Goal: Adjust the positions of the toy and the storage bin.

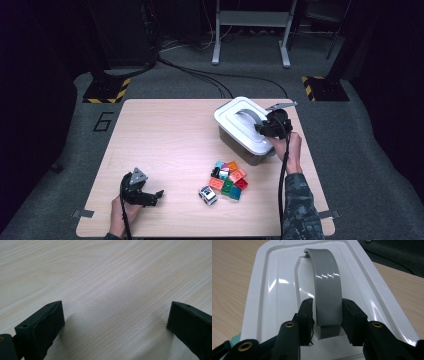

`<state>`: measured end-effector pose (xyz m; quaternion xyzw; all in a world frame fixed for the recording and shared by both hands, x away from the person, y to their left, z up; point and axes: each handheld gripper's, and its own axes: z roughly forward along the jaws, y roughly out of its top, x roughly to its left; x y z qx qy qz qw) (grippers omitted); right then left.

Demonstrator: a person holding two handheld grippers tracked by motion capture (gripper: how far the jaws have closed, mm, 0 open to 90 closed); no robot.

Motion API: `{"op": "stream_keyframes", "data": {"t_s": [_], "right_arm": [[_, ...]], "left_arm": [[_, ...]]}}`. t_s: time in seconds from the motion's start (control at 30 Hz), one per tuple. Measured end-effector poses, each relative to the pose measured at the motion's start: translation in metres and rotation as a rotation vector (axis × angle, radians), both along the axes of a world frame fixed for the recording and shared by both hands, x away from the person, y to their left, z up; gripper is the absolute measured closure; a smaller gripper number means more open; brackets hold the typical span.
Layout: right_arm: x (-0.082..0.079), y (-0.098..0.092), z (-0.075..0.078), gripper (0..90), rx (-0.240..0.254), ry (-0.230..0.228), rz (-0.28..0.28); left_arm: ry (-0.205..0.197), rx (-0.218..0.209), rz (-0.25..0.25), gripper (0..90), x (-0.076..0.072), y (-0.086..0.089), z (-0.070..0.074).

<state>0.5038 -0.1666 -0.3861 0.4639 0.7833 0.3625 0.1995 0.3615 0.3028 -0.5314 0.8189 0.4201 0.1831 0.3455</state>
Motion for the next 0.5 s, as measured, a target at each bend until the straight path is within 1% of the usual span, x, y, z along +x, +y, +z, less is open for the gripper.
{"op": "stream_keyframes", "data": {"t_s": [0.03, 0.1, 0.13, 0.17, 0.3, 0.33, 0.5], "right_arm": [[-0.0006, -0.0001, 0.0004, 65.6, 0.003, 0.008, -0.011], [-0.0014, 0.0008, 0.0006, 66.2, -0.004, 0.007, -0.017], [-0.0014, 0.0013, 0.0007, 66.4, -0.017, -0.002, -0.011], [-0.0024, 0.0024, 0.001, 66.7, -0.021, 0.002, -0.014], [-0.0046, 0.005, 0.0024, 67.1, -0.026, 0.015, -0.021], [-0.0052, 0.0057, 0.0028, 67.1, -0.033, 0.015, -0.019], [-0.0084, 0.0073, 0.0038, 67.2, -0.038, 0.023, -0.027]], "left_arm": [[0.0, 0.0, 0.0, 0.8, 0.0, 0.0, 0.0], [0.0, 0.0, 0.0, 0.8, 0.0, 0.0, 0.0], [0.0, 0.001, -0.001, 0.8, 0.0, 0.0, 0.0], [0.0, 0.0, 0.0, 0.8, 0.0, 0.0, 0.0], [0.0, 0.001, 0.0, 0.8, 0.0, 0.0, 0.0], [0.0, 0.001, 0.0, 0.8, 0.0, 0.0, 0.0], [-0.001, 0.003, -0.002, 0.8, 0.0, 0.0001, 0.0001]]}}
